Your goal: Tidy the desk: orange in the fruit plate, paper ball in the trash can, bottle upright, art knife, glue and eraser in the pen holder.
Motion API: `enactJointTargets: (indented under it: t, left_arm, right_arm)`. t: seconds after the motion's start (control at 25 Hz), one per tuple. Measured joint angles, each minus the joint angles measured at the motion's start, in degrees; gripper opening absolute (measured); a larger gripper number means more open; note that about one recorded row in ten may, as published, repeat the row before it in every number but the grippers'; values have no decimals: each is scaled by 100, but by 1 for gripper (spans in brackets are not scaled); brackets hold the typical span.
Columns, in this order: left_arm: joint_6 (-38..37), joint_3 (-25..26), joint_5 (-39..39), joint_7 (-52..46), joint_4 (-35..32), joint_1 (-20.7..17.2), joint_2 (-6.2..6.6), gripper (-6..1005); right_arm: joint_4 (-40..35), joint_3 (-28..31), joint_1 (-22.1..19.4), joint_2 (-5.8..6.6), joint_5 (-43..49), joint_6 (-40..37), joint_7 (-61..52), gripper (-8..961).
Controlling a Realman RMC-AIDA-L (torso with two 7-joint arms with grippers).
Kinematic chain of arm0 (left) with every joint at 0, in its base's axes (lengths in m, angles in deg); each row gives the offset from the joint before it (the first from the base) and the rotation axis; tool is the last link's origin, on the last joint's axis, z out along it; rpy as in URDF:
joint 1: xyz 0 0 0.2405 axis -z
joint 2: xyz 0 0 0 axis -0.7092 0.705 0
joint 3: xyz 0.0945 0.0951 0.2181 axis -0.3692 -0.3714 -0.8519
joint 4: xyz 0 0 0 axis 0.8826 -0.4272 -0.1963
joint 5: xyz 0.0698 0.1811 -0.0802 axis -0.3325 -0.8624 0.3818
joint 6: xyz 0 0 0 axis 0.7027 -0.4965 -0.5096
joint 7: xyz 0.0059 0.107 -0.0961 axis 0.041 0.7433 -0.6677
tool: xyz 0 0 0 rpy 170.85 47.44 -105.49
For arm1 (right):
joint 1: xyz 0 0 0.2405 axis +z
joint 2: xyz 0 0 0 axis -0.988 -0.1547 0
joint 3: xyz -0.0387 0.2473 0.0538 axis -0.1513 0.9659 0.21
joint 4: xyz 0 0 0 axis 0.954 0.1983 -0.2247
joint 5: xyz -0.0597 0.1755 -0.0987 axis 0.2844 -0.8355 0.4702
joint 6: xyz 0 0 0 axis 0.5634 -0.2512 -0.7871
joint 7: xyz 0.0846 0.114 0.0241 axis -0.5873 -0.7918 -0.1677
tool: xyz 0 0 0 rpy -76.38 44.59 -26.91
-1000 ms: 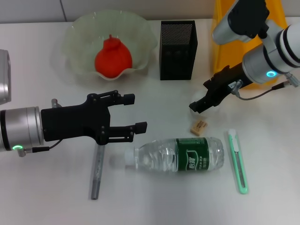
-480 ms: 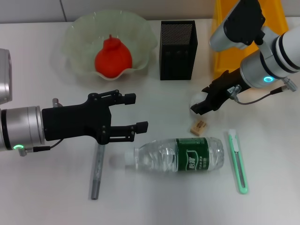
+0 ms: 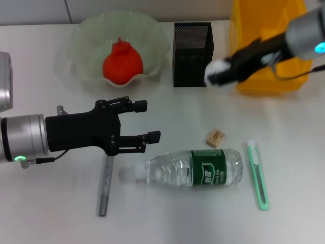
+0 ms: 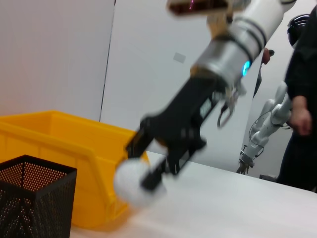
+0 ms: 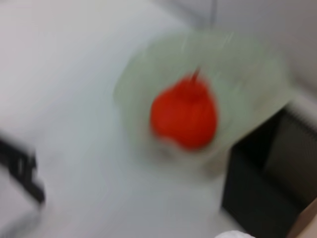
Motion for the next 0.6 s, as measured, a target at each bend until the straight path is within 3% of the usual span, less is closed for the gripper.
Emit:
enactJointTargets:
  t: [0.08, 0.24, 0.4, 0.6]
  left_arm:
    - [0, 1, 0, 5, 16, 0, 0, 825]
    - [0, 0, 1, 10, 19, 0, 0, 824]
    - [0, 45, -4, -3, 22, 3, 0, 824]
    - [1, 52, -5, -11, 21, 14, 0, 824]
  right_arm:
    - [-555, 533, -204, 0, -241, 26, -96, 548]
    - [-668, 1031, -312, 4, -294, 390, -141, 547]
    - [-153, 1474, -420, 48, -330, 1533, -108, 546]
    - [439, 1493, -320, 123, -362, 1986, 151, 545]
